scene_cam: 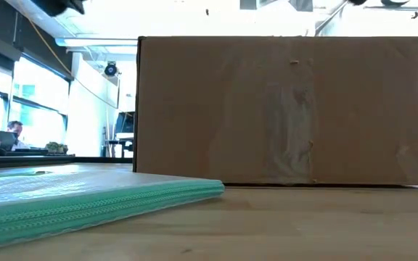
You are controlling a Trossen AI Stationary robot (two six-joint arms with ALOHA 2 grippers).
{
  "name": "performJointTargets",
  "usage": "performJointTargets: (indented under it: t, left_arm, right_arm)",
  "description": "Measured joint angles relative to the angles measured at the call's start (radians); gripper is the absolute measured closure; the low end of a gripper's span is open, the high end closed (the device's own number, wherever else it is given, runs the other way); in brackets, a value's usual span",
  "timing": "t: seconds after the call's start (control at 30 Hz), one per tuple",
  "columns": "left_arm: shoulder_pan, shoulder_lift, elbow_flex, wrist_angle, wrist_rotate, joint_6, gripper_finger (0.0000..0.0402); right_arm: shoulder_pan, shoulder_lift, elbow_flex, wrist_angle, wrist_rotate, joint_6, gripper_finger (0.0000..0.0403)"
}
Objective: Unpack boxes
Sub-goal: Open the cardboard box using the black cutter
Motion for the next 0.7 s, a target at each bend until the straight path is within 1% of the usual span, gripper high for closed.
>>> performJointTargets:
  t: [0.1, 0.2, 0.33, 0.43, 0.5, 0.57, 0.7]
  left_arm:
    - [0.001, 0.058, 0.000, 0.125, 0.008, 0.057, 0.0234]
    - [0.001, 0.108, 0.000, 0.238, 0.049, 0.063, 0.0217]
    - [0.000, 0.161, 0.000, 0.371, 0.066, 0.017, 0.0194]
    - [-0.006, 0.182, 0.000, 0.475, 0.065, -0.045, 0.0187]
    - [-0.006, 0.182, 0.001, 0.518, 0.054, -0.090, 0.0187]
    - [-0.007, 0.174, 0.001, 0.524, 0.053, -0.124, 0.0190]
    - [-0.007, 0.172, 0.001, 0.528, 0.055, -0.154, 0.0220]
  right_arm:
    - [-0.016, 0.081, 0.038, 0.021, -0.018, 0.054, 0.0331]
    - [-0.028, 0.130, 0.071, 0.026, -0.029, 0.085, 0.0331]
    - [-0.034, 0.176, 0.090, 0.021, -0.029, 0.093, 0.0331]
    - [-0.034, 0.192, 0.092, 0.019, -0.029, 0.093, 0.0331]
    - [-0.034, 0.200, 0.093, 0.019, -0.028, 0.107, 0.0331]
    - [-0.034, 0.204, 0.093, 0.010, -0.023, 0.112, 0.0331]
    - [-0.034, 0.205, 0.093, -0.002, -0.022, 0.112, 0.0331]
